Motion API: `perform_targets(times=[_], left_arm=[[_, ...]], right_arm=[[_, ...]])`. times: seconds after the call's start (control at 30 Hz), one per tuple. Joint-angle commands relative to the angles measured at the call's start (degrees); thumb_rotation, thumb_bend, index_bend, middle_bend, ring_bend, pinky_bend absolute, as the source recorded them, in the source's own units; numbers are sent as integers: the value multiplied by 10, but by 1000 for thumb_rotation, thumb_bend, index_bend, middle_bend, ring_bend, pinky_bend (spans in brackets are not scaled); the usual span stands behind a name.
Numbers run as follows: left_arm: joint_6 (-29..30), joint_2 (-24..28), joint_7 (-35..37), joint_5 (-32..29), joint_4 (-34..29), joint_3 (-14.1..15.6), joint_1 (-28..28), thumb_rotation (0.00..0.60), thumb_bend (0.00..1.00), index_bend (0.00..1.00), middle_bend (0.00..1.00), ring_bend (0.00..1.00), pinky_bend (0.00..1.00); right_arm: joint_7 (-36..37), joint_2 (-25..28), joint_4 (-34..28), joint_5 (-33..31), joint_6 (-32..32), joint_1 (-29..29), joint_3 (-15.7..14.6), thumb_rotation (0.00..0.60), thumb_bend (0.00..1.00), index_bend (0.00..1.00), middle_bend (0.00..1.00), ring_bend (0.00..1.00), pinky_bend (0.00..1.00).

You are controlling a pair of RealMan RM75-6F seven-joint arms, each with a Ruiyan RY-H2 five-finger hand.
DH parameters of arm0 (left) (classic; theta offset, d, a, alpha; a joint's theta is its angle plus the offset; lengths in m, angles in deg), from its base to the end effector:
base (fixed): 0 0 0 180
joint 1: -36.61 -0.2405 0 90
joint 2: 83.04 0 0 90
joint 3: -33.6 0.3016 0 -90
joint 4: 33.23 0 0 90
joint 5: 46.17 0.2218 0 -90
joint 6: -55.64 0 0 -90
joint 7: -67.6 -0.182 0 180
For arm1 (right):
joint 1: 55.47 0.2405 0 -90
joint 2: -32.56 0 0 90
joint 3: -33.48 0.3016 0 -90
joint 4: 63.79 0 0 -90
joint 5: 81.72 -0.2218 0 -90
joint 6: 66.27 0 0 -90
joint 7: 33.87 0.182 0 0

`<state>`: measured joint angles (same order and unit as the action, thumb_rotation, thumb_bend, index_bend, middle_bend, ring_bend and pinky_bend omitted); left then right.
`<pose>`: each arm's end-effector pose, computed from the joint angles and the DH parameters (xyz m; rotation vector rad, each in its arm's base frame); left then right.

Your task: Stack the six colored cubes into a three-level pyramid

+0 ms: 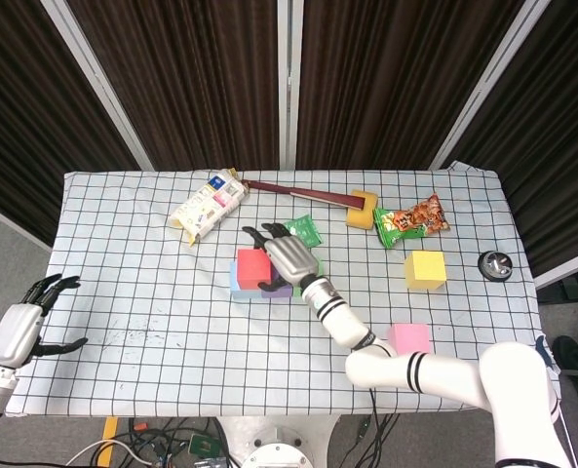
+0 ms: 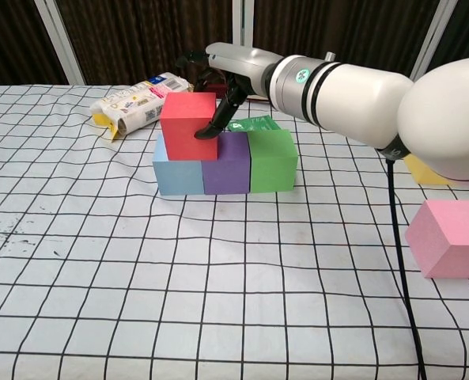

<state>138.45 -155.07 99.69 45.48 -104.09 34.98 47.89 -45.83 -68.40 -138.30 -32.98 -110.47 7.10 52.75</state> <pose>-0.3891 0.2559 0.1313 -1.4600 -1.1577 -1.1686 -0.0191 -0.4595 -0.1131 1.9349 -1.2420 1.1364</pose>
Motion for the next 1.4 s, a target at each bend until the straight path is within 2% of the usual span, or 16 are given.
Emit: perform_targets(times=[0.03,0.33,0.53,0.67,0.83,1.07,1.17,1.27,1.4], left_arm=[[-1,0,1,0,1,0,0,600,32,132,194,73,122],[-4,-2,-3,5,0,4,3,600,32,132,194,73,122],[-2,0,-7,5,-4,2,3,600,32,132,194,73,122],[0,4,-15,4,-13,1,3,600,32,132,194,73,122],[-4,5,-28,2,-24,-1,4,600,31,132,194,73,122],[-9,4,-47,-5,-37,-7,8,600,32,132,194,73,122],[-13,3,-53,-5,-42,-7,11,600,32,132,194,73,122],[-16,0,-60,-3,-46,-5,12,600,32,132,194,73,122],[-24,-6,-66,-2,-48,1,11,600,31,131,194,73,122]], right_arm=[[-1,2,-1,-1,1,0,-1,600,129,0,307,0,0],[9,3,-5,6,3,-1,1,600,104,0,186,0,0],[14,27,-42,27,-12,-14,-3,600,83,0,119,0,0],[14,70,-100,65,-48,-39,-9,600,75,0,58,0,0],[22,146,-183,112,-102,-90,-21,600,60,0,47,0,0],[14,298,-292,120,-127,-180,-84,600,14,0,51,0,0],[0,355,-302,142,-123,-206,-119,600,0,0,40,0,0],[-3,389,-311,155,-114,-233,-157,600,0,0,33,0,0],[14,409,-324,184,-123,-273,-195,600,0,0,51,0,0]])
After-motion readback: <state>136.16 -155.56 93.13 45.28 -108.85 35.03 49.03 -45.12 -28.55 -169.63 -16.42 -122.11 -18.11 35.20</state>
